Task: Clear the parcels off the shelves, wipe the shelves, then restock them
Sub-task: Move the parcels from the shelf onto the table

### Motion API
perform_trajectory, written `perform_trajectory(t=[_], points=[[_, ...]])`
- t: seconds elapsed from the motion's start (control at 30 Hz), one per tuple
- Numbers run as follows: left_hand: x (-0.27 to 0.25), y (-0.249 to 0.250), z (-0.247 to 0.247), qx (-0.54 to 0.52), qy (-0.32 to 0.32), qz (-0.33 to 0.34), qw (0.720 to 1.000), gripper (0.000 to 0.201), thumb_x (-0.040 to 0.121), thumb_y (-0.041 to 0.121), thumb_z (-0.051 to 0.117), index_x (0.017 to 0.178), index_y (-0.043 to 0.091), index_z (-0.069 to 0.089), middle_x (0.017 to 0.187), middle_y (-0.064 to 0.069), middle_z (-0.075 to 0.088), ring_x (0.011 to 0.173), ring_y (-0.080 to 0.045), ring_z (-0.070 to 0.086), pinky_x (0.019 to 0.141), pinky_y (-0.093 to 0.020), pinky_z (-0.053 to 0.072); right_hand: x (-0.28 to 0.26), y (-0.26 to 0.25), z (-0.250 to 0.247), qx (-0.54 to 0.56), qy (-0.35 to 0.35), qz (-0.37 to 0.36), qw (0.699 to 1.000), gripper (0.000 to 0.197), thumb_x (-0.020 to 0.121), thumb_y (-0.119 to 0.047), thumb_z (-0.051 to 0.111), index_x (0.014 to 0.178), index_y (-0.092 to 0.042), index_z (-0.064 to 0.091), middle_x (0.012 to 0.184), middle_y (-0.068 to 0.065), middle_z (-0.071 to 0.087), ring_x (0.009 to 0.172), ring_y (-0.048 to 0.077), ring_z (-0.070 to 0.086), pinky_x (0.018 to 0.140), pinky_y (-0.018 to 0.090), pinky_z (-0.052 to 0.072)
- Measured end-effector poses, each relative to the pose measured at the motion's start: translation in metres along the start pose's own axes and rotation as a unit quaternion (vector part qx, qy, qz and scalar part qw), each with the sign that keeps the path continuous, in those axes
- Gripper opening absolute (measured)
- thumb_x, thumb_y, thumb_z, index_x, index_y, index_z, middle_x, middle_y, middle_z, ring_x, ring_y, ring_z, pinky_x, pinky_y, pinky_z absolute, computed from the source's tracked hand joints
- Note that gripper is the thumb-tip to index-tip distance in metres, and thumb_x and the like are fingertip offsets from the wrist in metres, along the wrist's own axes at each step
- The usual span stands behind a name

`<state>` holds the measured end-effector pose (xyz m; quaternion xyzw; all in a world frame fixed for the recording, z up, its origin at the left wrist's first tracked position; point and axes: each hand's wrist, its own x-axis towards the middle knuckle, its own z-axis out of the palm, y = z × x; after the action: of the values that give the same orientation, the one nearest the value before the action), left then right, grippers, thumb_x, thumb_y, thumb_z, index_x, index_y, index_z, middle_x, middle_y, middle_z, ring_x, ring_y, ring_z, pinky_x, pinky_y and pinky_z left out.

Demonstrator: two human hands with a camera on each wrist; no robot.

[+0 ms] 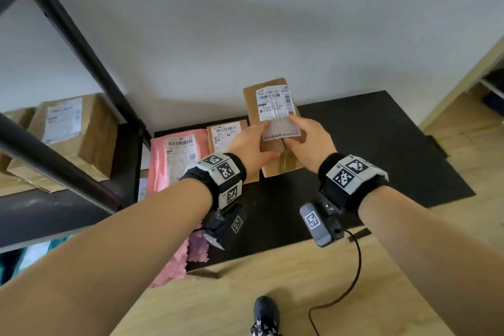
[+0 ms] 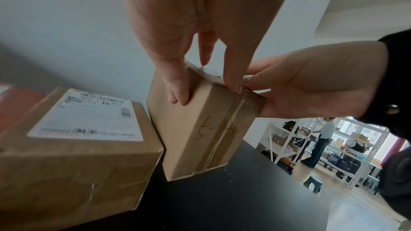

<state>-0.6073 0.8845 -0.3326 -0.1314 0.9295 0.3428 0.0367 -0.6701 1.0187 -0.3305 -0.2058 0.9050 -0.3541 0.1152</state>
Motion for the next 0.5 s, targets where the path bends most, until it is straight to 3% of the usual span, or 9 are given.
perform_trajectory(t=[0.4, 0.5], points=[[0.026, -0.013, 0.023, 0.051, -0.039, -0.046, 0.997, 0.064, 0.089, 0.028, 0.06, 0.144, 0.013, 0.031, 0.141, -0.008, 0.044, 0.125, -0.022, 0.046, 0.1, -0.031, 0.039, 0.031, 0.032, 0.023, 0.027, -0.071, 0.052, 0.996, 0.055, 0.092, -0.014, 0.056, 0.143, -0.015, 0.036, 0.141, 0.006, 0.043, 0.126, 0.019, 0.046, 0.098, 0.024, 0.038], [0.027, -0.013, 0.026, 0.063, -0.044, -0.05, 0.996, 0.062, 0.091, 0.027, 0.059, 0.144, 0.012, 0.031, 0.143, -0.008, 0.042, 0.128, -0.022, 0.043, 0.103, -0.031, 0.037, 0.033, 0.038, 0.028, 0.029, -0.078, 0.058, 0.995, 0.055, 0.093, -0.013, 0.055, 0.144, -0.015, 0.035, 0.141, 0.006, 0.043, 0.126, 0.019, 0.046, 0.092, 0.019, 0.036]])
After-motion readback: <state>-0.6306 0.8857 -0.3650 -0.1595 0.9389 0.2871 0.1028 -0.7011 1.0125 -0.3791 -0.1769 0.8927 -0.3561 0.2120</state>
